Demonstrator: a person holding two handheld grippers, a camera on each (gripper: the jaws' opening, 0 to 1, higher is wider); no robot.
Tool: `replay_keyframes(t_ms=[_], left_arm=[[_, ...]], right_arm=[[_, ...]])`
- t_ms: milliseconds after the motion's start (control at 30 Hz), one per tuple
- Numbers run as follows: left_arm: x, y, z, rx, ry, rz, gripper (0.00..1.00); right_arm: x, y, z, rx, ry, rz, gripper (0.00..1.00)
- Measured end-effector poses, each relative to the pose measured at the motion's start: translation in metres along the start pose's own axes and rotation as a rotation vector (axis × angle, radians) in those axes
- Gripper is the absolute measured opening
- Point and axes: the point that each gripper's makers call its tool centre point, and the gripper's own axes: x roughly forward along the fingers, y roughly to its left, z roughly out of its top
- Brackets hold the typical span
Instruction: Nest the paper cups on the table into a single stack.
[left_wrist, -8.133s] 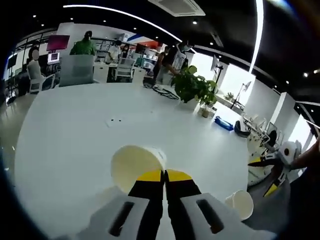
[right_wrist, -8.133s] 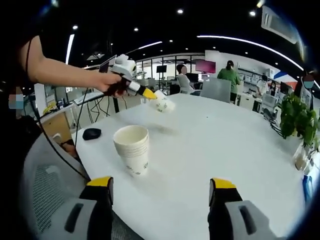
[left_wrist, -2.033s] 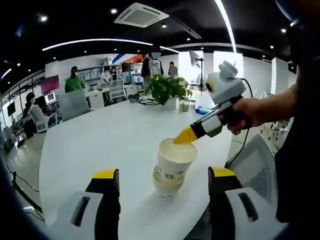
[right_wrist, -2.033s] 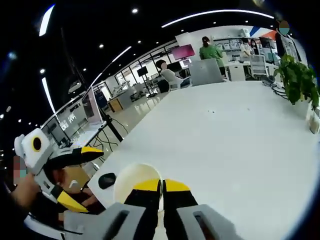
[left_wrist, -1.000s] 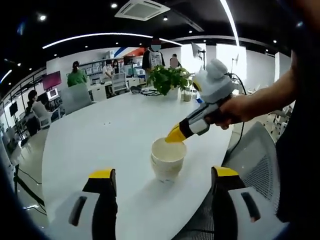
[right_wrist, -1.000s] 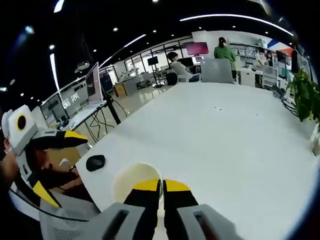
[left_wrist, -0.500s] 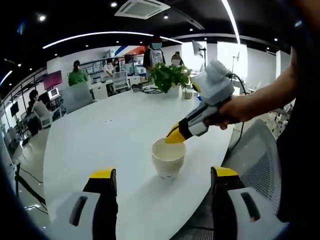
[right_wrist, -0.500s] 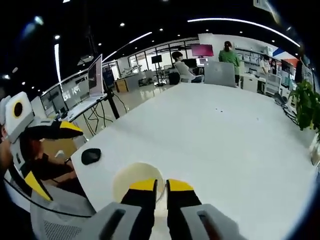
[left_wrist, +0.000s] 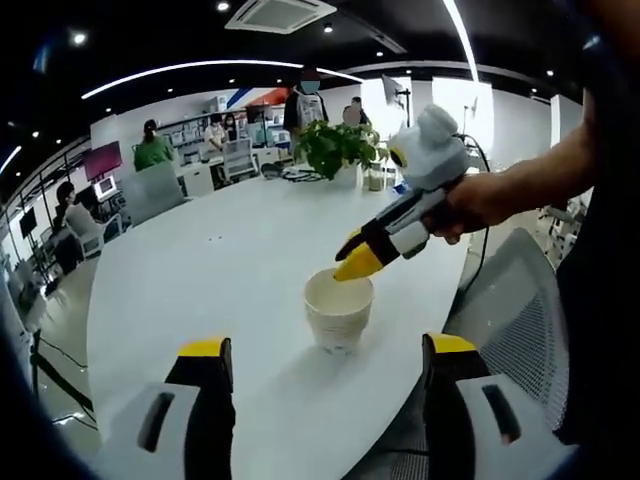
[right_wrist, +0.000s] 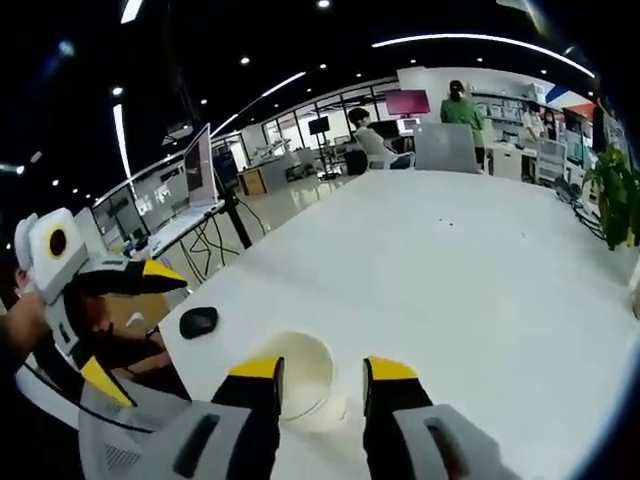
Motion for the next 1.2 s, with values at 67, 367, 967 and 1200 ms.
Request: replay_keyframes(t_ms=[67, 367, 967, 1200], left_arm=[[0.002, -0.002, 0.001, 0.002, 0.002, -0.006, 0.77], [0.014, -0.004, -0.001, 0.02, 0.018, -0.033, 0.77], [0.051, -0.014, -0.015, 0.127, 0.11, -0.134, 0.75], [0.069, -0.012, -0.027, 0.197, 0.163, -0.184, 0.71]], right_arm=[[-0.002, -0.001, -0.002, 0.006, 0.007, 0.009, 0.38], [-0.013, 0.002, -0.011, -0.033, 0.023, 0.063, 0.42], [-0.018, 0.011, -0.034, -0.282, 0.082, 0.121, 0.54], [-0.016, 0.004, -0.045, -0.321, 0.116, 0.122, 0.53]])
